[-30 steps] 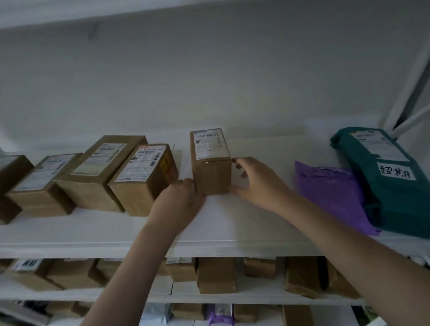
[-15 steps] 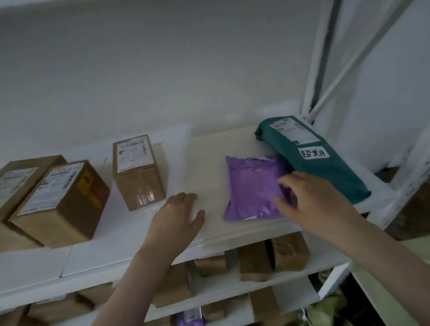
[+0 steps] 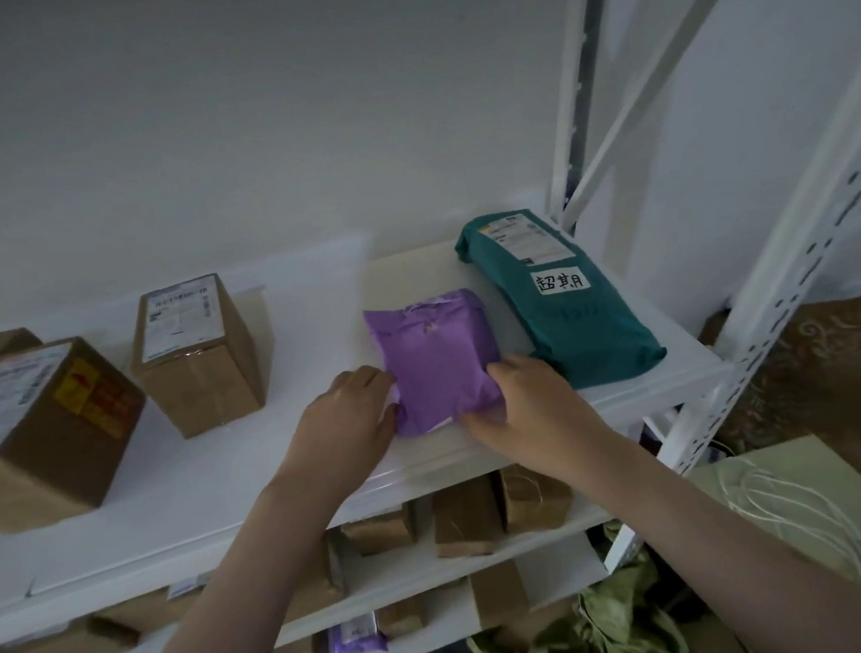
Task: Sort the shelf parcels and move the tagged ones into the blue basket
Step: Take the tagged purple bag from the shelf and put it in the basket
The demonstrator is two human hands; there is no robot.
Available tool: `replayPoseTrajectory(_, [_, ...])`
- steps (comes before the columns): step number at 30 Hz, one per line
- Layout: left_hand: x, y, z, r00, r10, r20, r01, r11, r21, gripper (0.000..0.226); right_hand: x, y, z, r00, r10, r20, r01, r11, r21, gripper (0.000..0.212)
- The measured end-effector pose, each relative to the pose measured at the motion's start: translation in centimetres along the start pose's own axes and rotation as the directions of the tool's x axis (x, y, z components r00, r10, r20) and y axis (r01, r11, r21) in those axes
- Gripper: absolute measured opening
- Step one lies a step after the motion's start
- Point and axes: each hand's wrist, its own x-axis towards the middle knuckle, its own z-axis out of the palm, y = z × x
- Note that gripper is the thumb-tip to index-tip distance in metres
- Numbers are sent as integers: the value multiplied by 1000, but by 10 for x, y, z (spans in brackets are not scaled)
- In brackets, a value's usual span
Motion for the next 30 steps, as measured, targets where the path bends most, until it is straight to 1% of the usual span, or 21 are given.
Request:
replayPoseTrajectory(3, [1, -7, -2, 1000, -15, 18, 14, 999, 45, 33, 6, -1, -1, 998, 12, 54, -10, 1000, -25, 39])
replayPoseTrajectory(5, [2, -14, -4, 999, -36, 18, 35, 998, 54, 38, 8, -1, 0, 998, 53, 24, -53, 998, -34, 46])
replayPoseTrajectory(6, [3, -16, -5, 999, -48, 12, 47, 997, 64, 41, 9, -2, 1, 997, 79, 6, -78, 995, -55, 43])
replayPoseTrajectory(8, [9, -20, -4, 999, -53, 13, 51, 994, 97, 44, 11, -3, 2, 992, 125, -5, -125, 987, -104, 25])
replayPoseTrajectory(9, [12, -21, -3, 999, -43, 20, 40, 992, 121, 42, 13, -3, 2, 990, 144, 7, -142, 983, -113, 17])
replayPoseTrajectory(11, [19, -20, 0, 999, -17, 38, 11, 987, 163, 30, 17, -4, 1, 985, 171, 21, -167, 979, -114, 14])
replayPoseTrajectory(13, [24, -17, 1, 998, -4, 56, -5, 986, 169, 18, 23, -3, 1, 982, 187, 5, -186, 978, -92, 9])
replayPoseTrajectory(16, [26, -13, 3, 999, -13, 45, 5, 984, 178, 9, 32, 4, 4, 977, 211, -31, -212, 977, -9, 16])
replayPoseTrajectory(18, [23, -11, 3, 1000, -11, 23, 7, 988, 152, 9, 36, 7, 3, 975, 220, -29, -217, 973, 81, 25])
replayPoseTrajectory(20, [21, -11, 3, 1000, 1, 2, -1, 994, 107, 9, 40, 8, 0, 979, 204, -11, -199, 967, 156, 32])
replayPoseTrajectory(22, [19, -14, 2, 1000, 9, -7, -8, 998, 63, 6, 43, 6, -2, 989, 146, 20, -147, 974, 174, 32])
replayPoseTrajectory(23, [18, -16, 2, 1000, 0, -6, 1, 999, 40, 7, 46, 4, -2, 994, 106, 24, -108, 980, 164, 29])
replayPoseTrajectory(26, [13, -21, -2, 1000, -26, -11, 26, 1000, -4, 22, 54, -4, -4, 1000, 5, -20, -3, 992, 128, 13])
replayPoseTrajectory(27, [10, -23, -4, 1000, -30, -3, 30, 999, -12, 27, 57, -9, -6, 999, -15, -38, 19, 993, 117, 13])
replayPoseTrajectory(29, [3, -31, -10, 999, -49, 25, 49, 998, -28, 35, 64, -20, -8, 996, -61, -63, 66, 994, 85, 32])
replayPoseTrajectory(30, [-1, -36, -14, 997, -66, 39, 67, 997, -25, 37, 68, -26, -9, 994, -88, -70, 92, 993, 70, 38])
